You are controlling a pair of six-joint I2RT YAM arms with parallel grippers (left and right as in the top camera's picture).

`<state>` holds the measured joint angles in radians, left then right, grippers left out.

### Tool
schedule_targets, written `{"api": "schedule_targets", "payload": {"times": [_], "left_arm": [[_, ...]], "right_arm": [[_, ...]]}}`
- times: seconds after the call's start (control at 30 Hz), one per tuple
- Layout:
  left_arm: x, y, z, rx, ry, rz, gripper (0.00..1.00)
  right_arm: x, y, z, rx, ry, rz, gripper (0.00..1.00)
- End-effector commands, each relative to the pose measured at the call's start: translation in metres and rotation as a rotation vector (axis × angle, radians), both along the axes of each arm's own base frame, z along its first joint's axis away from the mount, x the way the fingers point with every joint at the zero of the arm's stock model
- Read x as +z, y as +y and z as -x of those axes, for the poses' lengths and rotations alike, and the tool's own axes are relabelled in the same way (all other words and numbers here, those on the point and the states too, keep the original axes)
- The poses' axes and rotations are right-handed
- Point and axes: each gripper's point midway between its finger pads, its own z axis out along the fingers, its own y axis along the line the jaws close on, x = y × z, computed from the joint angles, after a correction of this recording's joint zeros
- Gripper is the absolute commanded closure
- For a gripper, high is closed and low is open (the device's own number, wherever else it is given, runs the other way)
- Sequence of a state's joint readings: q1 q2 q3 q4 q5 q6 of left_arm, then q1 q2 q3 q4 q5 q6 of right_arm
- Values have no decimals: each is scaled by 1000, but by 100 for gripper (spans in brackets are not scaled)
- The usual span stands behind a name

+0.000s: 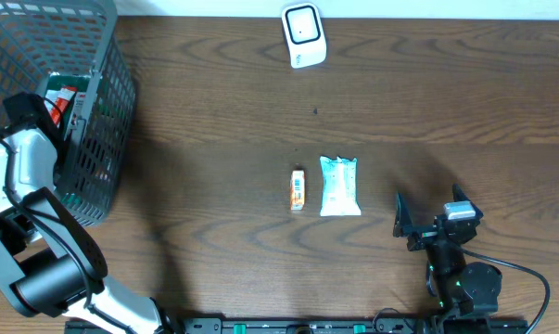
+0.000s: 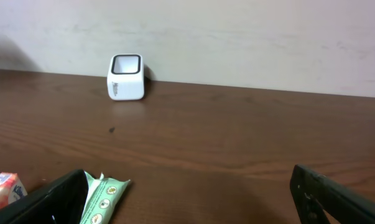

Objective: Scan the item barcode
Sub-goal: 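Lower the left gripper into the basket and grasp another orange tissue pack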

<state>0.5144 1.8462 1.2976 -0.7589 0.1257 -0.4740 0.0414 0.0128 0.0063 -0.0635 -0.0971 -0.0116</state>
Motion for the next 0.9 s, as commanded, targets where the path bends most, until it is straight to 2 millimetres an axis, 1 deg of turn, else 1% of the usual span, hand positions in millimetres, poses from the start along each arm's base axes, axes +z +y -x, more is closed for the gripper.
{"api": "schedule_targets", "payload": {"times": [0.0,0.1,0.17,0.2,0.27,0.37,0.43,0.57,0.87], "left_arm": [[-6,1,3,-19,8,8,51],[-3,-4,-7,-36,-63,67,50],[3,-9,-18,-68,-146,140,49],[5,-10,-19,-67,-172,166,48],[7,-5,-18,-48,-196,195,47],[6,4,-10,-48,-194,190,46],[5,4,-7,-41,-187,196,46],[-3,0,-2,-55,-173,203,46],[-37,-4,0,-57,-224,176,46]], "right_arm": [[-1,3,0,11,3,4,1],[-1,3,0,11,3,4,1],[-1,3,0,11,3,4,1],[-1,3,0,11,3,4,1],[-1,3,0,11,3,4,1],[-1,3,0,11,3,4,1],[-1,3,0,11,3,4,1],[-1,3,0,11,3,4,1],[-1,3,0,11,3,4,1]]}}
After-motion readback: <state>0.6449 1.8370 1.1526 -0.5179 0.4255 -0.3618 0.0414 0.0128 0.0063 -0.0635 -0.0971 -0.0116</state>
